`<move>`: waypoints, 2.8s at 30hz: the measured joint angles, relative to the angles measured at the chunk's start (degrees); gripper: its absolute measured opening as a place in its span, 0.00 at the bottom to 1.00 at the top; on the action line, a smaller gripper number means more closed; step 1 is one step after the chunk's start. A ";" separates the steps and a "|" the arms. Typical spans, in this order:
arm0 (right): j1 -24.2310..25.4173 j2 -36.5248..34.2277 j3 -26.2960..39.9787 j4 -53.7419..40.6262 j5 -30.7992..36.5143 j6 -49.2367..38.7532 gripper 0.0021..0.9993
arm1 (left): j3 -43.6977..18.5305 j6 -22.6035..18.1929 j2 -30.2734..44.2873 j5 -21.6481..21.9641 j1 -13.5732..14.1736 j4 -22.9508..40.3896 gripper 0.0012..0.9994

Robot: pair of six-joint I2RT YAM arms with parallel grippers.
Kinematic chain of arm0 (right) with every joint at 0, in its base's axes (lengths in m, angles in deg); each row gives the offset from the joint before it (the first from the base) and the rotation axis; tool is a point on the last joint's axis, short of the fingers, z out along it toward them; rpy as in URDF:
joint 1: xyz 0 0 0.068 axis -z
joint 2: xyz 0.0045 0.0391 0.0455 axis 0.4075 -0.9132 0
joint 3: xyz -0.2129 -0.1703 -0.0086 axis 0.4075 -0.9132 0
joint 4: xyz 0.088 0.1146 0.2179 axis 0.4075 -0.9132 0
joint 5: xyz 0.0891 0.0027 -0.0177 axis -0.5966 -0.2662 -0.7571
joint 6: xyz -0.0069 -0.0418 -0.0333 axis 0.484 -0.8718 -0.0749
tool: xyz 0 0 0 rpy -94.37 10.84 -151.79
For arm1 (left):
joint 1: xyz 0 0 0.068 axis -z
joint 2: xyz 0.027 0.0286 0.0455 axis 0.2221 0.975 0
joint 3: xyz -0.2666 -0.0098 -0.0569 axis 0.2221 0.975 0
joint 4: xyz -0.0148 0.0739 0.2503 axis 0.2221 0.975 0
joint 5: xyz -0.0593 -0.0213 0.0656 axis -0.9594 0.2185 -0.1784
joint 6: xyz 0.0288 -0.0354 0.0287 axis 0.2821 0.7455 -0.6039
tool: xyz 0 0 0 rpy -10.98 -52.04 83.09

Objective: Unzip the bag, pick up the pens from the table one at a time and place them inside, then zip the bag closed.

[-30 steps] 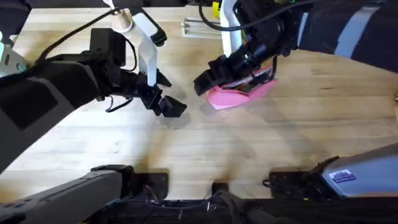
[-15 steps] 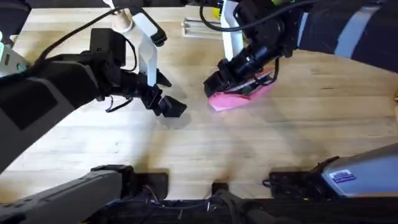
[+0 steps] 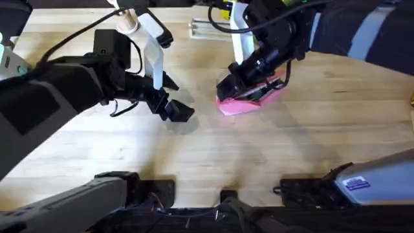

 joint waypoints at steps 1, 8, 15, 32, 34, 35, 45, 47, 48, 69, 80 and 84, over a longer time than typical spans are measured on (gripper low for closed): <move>-0.02 0.00 0.00 -0.16 0.07 -0.09 0.03 | 0.00 0.00 -0.02 -0.01 0.00 0.02 0.99; -0.02 0.00 0.12 -0.72 0.12 -0.26 0.03 | 0.00 0.00 -0.02 -0.02 0.00 0.01 0.99; -0.04 0.02 4.75 -2.40 0.30 -0.26 0.03 | 0.00 0.00 -0.01 -0.02 0.00 0.01 0.99; -0.04 0.02 14.05 -4.44 4.15 -0.92 0.03 | 0.00 0.00 -0.02 -0.02 0.00 1.07 0.99; -0.04 0.02 14.10 -4.44 4.17 -0.93 0.03 | 0.00 -0.02 -0.01 -0.02 0.00 1.07 0.99; -0.04 0.02 14.10 -4.44 4.17 -0.92 0.03 | 0.00 -0.02 -0.02 -0.02 0.00 1.07 0.99; -0.04 0.02 14.58 -4.63 4.30 -0.92 0.03 | 0.00 -0.02 -0.02 -0.04 0.00 1.03 0.99; -0.04 0.02 15.12 -4.83 4.64 -0.92 0.03 | 0.00 -0.02 0.00 -0.09 0.00 0.61 0.99; -0.04 0.02 15.30 -4.83 4.82 -0.94 0.03 | 0.00 -0.04 0.00 -0.36 0.00 0.10 0.99; -0.04 1.32 16.52 -4.56 5.08 -0.88 0.33 | 0.04 -0.40 5.08 -12.42 0.00 -11.12 0.99; -0.20 1.22 16.57 -5.05 5.02 -1.65 0.99 | 0.09 -0.39 5.20 -11.50 0.00 -10.45 0.99; -2.02 -0.55 16.63 -4.91 7.31 -3.27 0.99 | 0.09 -0.42 5.20 -9.58 0.00 -9.96 0.99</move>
